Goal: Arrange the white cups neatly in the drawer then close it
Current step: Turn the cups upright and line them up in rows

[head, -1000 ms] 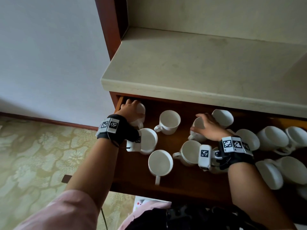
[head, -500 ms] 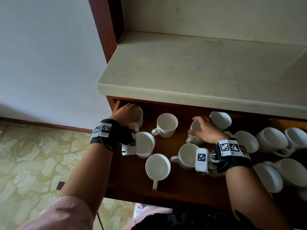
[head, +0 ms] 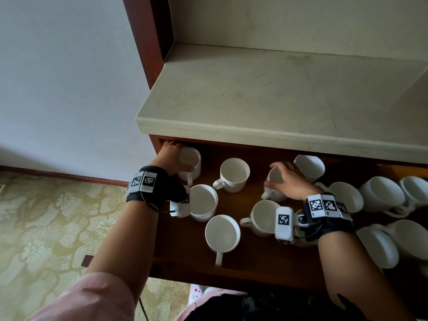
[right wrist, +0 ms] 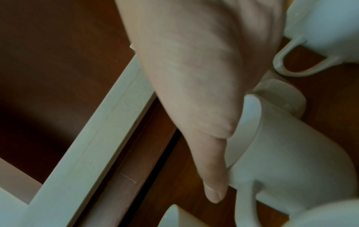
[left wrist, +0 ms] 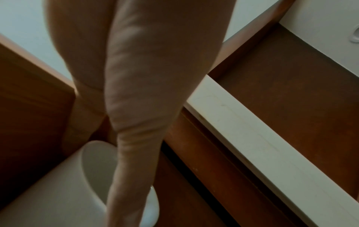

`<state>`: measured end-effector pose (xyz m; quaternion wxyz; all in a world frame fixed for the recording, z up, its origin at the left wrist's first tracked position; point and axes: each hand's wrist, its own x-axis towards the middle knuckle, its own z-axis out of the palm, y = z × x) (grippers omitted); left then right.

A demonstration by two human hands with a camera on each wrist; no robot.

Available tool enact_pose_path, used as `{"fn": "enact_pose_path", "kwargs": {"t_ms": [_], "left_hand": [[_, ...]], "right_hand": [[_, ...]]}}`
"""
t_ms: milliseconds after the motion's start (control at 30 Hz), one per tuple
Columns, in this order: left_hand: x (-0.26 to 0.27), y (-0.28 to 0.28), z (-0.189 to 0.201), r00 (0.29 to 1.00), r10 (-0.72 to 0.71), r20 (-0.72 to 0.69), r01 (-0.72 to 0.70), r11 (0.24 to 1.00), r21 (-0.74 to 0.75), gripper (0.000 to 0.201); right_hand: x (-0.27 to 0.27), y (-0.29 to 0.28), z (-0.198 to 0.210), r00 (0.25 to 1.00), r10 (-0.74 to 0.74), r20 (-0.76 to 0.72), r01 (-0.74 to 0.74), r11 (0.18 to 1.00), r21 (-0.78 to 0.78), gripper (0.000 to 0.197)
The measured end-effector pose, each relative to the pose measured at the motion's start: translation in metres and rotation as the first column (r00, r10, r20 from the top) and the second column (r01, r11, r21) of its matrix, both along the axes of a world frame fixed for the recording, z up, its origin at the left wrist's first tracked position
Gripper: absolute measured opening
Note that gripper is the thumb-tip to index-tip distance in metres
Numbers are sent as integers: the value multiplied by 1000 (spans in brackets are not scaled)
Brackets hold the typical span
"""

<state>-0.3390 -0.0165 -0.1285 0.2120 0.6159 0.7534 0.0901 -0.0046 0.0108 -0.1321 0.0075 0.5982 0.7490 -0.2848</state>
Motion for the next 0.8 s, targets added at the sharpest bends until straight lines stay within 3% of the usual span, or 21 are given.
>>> {"fn": "enact_pose_path", "kwargs": {"t_ms": [800], "left_hand": [[4,-7,8,997,-73,-13,73,997,-6,72]], "right_hand": [[-1,-1,-1,1000,-7,-9,7,1000,6,60]]}}
